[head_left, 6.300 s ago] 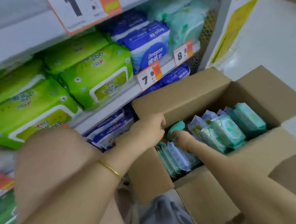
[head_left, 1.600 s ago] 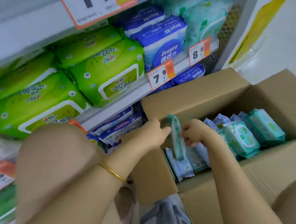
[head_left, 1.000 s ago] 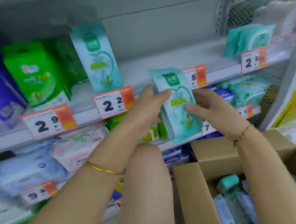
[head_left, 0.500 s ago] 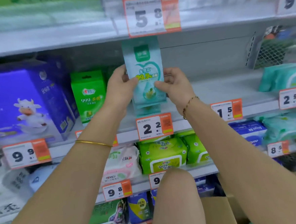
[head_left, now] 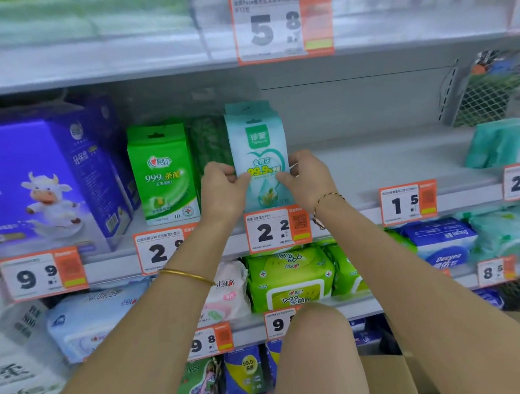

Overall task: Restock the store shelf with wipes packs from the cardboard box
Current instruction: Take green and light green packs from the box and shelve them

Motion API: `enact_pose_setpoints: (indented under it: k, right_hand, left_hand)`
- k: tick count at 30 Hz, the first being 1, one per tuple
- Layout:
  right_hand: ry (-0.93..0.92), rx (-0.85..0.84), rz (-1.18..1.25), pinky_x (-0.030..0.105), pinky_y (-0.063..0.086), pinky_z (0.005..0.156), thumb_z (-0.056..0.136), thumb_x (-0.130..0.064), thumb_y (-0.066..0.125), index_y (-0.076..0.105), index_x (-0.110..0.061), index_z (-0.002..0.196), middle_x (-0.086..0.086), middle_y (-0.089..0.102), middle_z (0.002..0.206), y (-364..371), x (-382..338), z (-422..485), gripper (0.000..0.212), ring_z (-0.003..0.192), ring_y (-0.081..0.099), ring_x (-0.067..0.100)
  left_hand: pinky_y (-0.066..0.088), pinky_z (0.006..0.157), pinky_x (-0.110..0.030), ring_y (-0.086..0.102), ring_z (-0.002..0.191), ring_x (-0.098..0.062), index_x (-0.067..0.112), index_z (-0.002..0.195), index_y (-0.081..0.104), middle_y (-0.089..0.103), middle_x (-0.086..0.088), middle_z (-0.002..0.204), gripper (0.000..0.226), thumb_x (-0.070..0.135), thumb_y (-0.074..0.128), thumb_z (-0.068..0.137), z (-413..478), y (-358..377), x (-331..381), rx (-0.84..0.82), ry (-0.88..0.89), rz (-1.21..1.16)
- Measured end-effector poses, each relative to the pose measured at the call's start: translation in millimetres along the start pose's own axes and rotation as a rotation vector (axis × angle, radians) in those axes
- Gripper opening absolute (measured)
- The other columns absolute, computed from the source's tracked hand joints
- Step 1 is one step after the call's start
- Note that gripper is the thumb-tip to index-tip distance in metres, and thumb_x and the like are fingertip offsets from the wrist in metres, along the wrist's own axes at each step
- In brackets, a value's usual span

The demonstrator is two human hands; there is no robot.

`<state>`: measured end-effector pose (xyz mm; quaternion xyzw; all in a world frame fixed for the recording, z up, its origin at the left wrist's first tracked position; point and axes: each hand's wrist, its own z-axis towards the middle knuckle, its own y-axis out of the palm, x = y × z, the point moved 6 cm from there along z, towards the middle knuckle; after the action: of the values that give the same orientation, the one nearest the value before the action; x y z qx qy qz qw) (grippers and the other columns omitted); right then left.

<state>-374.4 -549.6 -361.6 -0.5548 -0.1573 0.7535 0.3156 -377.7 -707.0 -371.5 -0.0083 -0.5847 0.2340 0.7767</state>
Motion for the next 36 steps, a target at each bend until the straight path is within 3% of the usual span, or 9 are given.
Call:
enact_pose_setpoints:
  k: [6,12,18,24,27,29,31,34,36]
  right_hand:
    - [-0.008,0.021,-0.034,0.035,0.045,0.092,0.092,-0.021,0.058,0.048,-0.004,0.125,0.013,0.058,0.122,-3.5,2.0,-2.9,0.038,0.110,0.055,0.026]
    - [-0.174,0.178,0.148,0.022,0.047,0.081,0.087,-0.005,0.060,0.057,-0.009,0.109,0.006,0.061,0.108,-49.5,12.0,-55.9,0.023,0.086,0.055,0.012]
    - [0.123,-0.062,0.244,0.016,0.053,0.064,0.089,-0.002,0.058,0.059,-0.018,0.091,0.003,0.064,0.085,-72.7,132.4,-153.0,0.016,0.066,0.064,0.002]
    - [0.684,-0.497,-0.149,0.009,0.039,0.045,0.089,-0.006,0.054,0.063,-0.009,0.094,0.007,0.058,0.079,-56.9,323.4,-245.2,0.010,0.068,0.055,0.019]
    - [0.835,-0.624,-0.324,0.014,0.038,0.045,0.085,-0.004,0.048,0.063,-0.005,0.076,0.009,0.055,0.065,-32.0,391.3,-282.3,0.017,0.062,0.056,0.023]
    - [0.927,-0.701,-0.311,0.027,0.041,0.052,0.089,-0.001,0.048,0.062,0.001,0.103,0.013,0.055,0.081,-7.3,423.2,-303.8,0.020,0.077,0.063,0.032]
    - [0.941,-0.796,-0.295,0.028,0.040,0.054,0.092,-0.004,0.049,0.055,-0.001,0.106,0.010,0.051,0.087,19.1,439.1,-320.2,0.016,0.071,0.056,0.027]
    - [0.906,-0.857,-0.238,0.034,0.049,0.082,0.091,-0.007,0.053,0.049,-0.007,0.129,0.011,0.056,0.114,62.3,452.5,-337.8,0.038,0.091,0.057,0.026]
    - [0.892,-0.913,-0.164,0.031,0.047,0.063,0.092,-0.002,0.048,0.031,-0.017,0.146,0.017,0.050,0.131,87.3,461.0,-348.1,0.058,0.078,0.054,0.026]
  left_hand:
    - [0.047,0.090,-0.039,0.054,0.099,-0.028,0.000,0.110,0.050,0.052,-0.017,0.112,0.032,0.016,0.065,0.086,-3.4,-6.3,6.2,0.080,0.073,0.148]
    - [0.048,0.083,-0.033,0.050,0.092,-0.016,0.011,0.108,0.051,0.044,0.000,0.105,0.026,0.004,0.057,0.084,-64.5,-10.5,38.7,0.258,0.403,-0.037]
    - [0.041,0.069,-0.007,0.051,0.076,-0.004,0.016,0.100,0.055,0.056,-0.007,0.108,0.027,-0.005,0.053,0.083,-169.9,127.9,-7.0,-0.519,0.189,-0.053]
    - [0.040,0.077,-0.020,0.051,0.095,-0.009,0.008,0.114,0.057,0.056,-0.007,0.122,0.026,0.003,0.053,0.089,-273.8,242.3,-86.1,-1.161,-0.036,0.228]
    - [0.044,0.078,-0.027,0.053,0.097,-0.014,0.012,0.115,0.056,0.054,-0.006,0.123,0.025,0.006,0.052,0.091,-295.0,270.4,-114.8,-1.260,-0.113,0.309]
    - [0.045,0.078,-0.027,0.055,0.096,-0.015,0.014,0.114,0.056,0.055,-0.004,0.121,0.024,0.007,0.051,0.091,-298.9,283.5,-128.7,-1.264,-0.146,0.345]
    - [0.046,0.080,-0.028,0.056,0.100,-0.017,0.015,0.112,0.057,0.057,-0.003,0.120,0.025,0.005,0.050,0.091,-298.1,296.6,-136.0,-1.242,-0.159,0.362]
    - [0.051,0.089,-0.035,0.057,0.105,-0.017,0.016,0.111,0.058,0.058,0.000,0.115,0.027,0.003,0.048,0.090,-298.4,314.7,-139.7,-1.218,-0.174,0.357]
    - [0.051,0.092,-0.039,0.057,0.105,-0.016,0.019,0.109,0.058,0.056,0.004,0.111,0.027,0.003,0.049,0.089,-299.7,324.5,-142.5,-1.213,-0.190,0.356]
